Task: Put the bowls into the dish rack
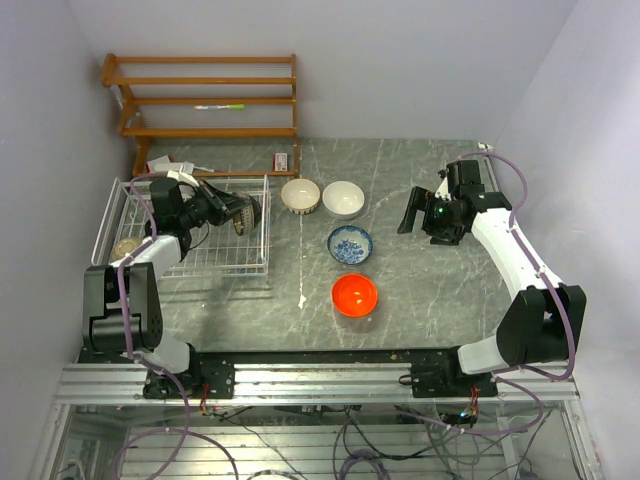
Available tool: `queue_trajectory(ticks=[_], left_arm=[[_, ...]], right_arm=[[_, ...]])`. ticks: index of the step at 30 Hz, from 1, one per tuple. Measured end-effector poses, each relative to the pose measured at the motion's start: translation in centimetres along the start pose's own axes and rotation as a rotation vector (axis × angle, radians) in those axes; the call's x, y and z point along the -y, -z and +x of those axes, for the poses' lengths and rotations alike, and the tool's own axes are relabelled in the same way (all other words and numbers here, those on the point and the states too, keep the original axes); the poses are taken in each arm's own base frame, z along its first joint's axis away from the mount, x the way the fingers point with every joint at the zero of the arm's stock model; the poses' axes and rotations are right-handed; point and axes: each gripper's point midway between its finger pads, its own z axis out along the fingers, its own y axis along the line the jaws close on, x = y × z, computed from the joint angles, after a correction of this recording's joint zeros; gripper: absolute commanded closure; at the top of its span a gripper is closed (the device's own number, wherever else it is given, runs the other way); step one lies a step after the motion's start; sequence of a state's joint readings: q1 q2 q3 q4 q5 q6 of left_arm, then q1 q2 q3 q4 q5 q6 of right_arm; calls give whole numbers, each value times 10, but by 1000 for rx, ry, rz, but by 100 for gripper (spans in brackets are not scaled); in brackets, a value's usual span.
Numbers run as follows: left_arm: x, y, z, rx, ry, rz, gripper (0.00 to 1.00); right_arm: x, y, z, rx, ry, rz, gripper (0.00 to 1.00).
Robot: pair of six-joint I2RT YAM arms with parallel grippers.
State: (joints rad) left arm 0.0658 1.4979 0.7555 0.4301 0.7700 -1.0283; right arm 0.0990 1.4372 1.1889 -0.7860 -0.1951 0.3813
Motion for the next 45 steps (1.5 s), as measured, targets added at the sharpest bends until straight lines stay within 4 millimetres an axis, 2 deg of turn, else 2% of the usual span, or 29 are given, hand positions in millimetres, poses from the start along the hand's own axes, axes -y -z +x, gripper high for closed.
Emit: queue_trajectory(ticks=[8, 17, 24, 28, 30, 38, 45], left_arm=[[-28, -5, 7, -37, 9, -43, 93], [-33, 0, 6, -47, -27, -23, 93], [-46, 16, -7, -17, -52, -21, 88], [-51, 24, -14, -4, -73, -21, 88], [-55, 28, -19, 10, -83, -26, 93], [-52, 34, -19, 10, -84, 14, 93], [-41, 36, -29, 71, 59, 46, 93]], right_arm=[[0, 0, -1, 2, 0, 0, 4], [4, -5, 7, -16, -4, 7, 4], [7, -8, 14, -34, -7, 13, 4], [7, -9, 15, -34, -7, 13, 4], [7, -8, 14, -33, -7, 12, 4], [7, -9, 14, -32, -7, 15, 4], [7, -8, 13, -31, -7, 15, 4]])
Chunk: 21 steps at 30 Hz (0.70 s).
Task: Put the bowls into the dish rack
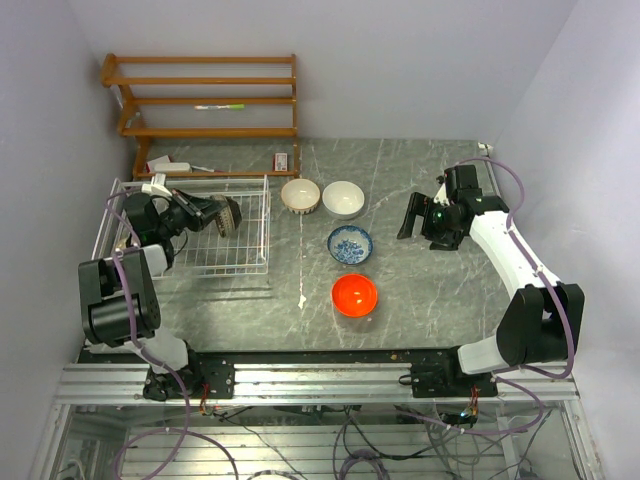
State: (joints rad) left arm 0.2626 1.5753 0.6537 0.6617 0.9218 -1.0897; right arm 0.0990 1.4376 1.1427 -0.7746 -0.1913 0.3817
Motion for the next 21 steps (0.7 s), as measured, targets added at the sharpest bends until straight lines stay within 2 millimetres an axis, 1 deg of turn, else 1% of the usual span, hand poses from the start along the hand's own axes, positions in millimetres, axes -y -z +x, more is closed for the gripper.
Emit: queue_trajectory(ticks=[4, 6, 9, 14, 17, 21], left_arm=[[9, -9, -7, 23, 62, 44, 93], [8, -17, -8, 28, 90, 55, 93], [2, -33, -5, 16, 130, 64, 93], [5, -56, -8, 20, 154, 129, 93], [5, -60, -13, 43, 178, 162, 93], [4, -61, -19, 70, 197, 178, 93]], right_arm=[[-1, 1, -2, 5, 1, -2, 4], [-1, 1, -3, 8, 2, -3, 4], [-1, 1, -3, 8, 1, -3, 4], [-1, 1, -3, 9, 1, -2, 4], [-1, 1, -4, 10, -2, 0, 4], [-1, 1, -4, 12, -2, 2, 4]])
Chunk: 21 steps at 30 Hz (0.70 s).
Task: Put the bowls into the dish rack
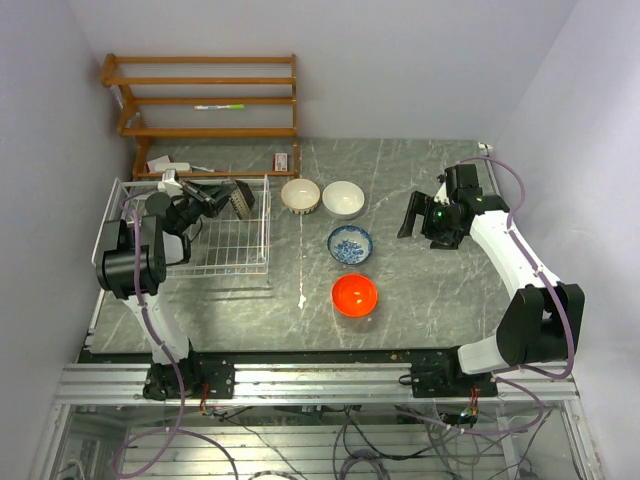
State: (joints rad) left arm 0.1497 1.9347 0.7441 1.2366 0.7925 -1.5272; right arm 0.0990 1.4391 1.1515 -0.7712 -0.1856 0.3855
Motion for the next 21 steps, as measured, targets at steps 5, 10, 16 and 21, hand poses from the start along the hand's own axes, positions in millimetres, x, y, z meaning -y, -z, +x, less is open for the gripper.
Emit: queue_trajectory(ticks=[5, 10, 16, 21], left_arm=[[-4, 1, 0, 1, -28, -34, 91], [-8, 7, -3, 3, -75, -82, 80], [-14, 21, -9, 19, -104, -109, 72], [-19, 34, -19, 45, -128, -150, 68]], right_arm=[[0, 0, -1, 3, 0, 1, 4], [0, -1, 0, 2, 0, 1, 4], [2, -6, 1, -7, -2, 4, 4], [3, -8, 3, -12, -2, 5, 4]])
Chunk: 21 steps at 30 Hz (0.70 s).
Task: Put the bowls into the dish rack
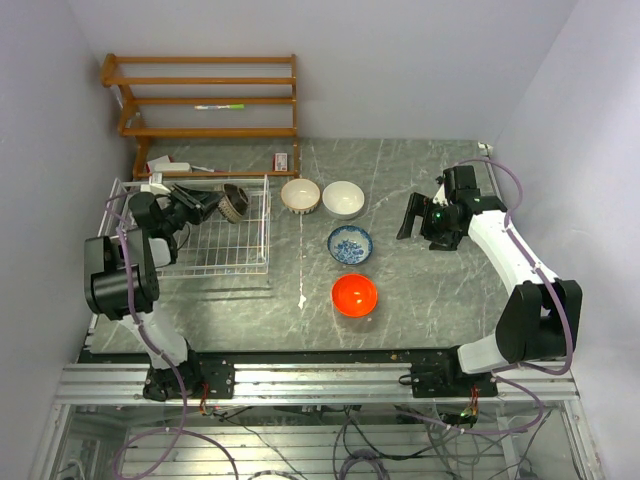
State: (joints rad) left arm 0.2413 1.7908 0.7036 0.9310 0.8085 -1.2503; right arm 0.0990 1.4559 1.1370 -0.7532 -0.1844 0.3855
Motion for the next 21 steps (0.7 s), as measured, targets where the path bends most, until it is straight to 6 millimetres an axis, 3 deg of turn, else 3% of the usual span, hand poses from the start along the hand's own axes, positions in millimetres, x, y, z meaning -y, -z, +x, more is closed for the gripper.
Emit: queue_trajectory(ticks=[9, 21], left_arm=[[-17, 17, -14, 13, -37, -109, 60], [-25, 23, -28, -28, -101, -230, 60]], right_arm=[[-1, 0, 0, -1, 0, -4, 4], [-1, -1, 0, 0, 1, -8, 4]])
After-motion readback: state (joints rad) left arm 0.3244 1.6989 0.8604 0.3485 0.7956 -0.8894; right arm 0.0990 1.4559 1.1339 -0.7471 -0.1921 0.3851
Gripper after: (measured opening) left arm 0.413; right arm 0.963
